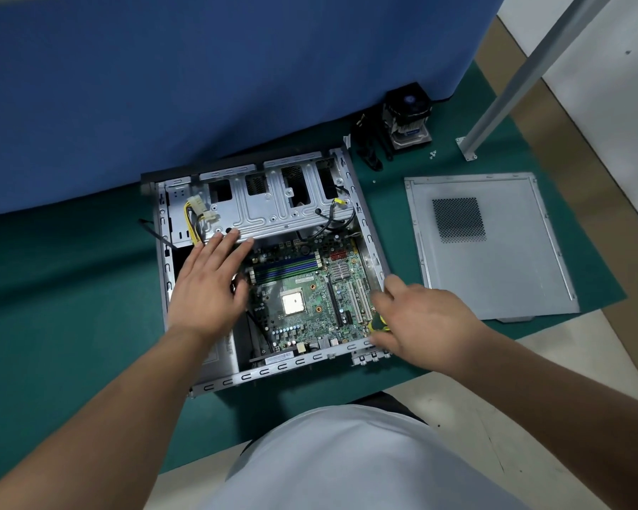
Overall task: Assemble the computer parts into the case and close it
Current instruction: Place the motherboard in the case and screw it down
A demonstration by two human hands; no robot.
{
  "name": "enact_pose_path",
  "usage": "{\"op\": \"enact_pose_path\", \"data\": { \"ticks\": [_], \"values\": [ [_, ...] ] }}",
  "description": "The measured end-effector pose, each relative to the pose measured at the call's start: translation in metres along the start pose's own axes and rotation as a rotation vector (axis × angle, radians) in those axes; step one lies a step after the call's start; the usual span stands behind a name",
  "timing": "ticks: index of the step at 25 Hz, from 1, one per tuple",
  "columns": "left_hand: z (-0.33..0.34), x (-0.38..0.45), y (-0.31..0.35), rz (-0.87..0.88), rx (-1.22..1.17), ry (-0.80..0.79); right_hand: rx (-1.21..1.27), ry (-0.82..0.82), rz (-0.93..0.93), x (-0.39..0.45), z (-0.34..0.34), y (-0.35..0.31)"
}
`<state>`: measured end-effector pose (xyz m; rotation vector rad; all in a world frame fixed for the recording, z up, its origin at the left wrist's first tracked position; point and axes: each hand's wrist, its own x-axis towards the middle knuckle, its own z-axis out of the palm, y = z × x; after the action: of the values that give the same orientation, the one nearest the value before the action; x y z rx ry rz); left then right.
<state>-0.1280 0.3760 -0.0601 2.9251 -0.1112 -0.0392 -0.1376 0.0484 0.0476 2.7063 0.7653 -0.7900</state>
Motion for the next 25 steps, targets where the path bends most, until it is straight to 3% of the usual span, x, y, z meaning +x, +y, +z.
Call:
{"op": "enact_pose_path", "data": {
  "ticks": [3,7,9,13,16,21,25],
  "values": [
    [0.000,0.000,0.000,0.004,0.003,-0.001,0.069,-0.089,-0.114,-0.004,-0.001,0.006],
    [-0.001,0.000,0.001,0.004,0.000,-0.002,0.044,0.006,0.083,-0.001,0.001,-0.003],
    [-0.001,0.000,0.001,0.004,-0.007,-0.002,0.052,-0.047,0.124,0.002,0.001,-0.003],
    [-0.002,-0.001,0.001,0.004,0.004,-0.003,0.088,-0.040,-0.068,-0.003,-0.003,0.000],
    [-0.001,0.000,0.000,0.004,0.003,-0.008,0.037,-0.085,-0.085,-0.004,-0.001,0.003],
    [0.000,0.000,0.000,0.007,0.000,-0.001,0.014,-0.040,0.097,0.004,0.002,-0.006],
    [0.000,0.000,-0.001,0.011,0.016,-0.007,0.108,-0.045,-0.091,0.001,0.000,0.003]
  ]
}}
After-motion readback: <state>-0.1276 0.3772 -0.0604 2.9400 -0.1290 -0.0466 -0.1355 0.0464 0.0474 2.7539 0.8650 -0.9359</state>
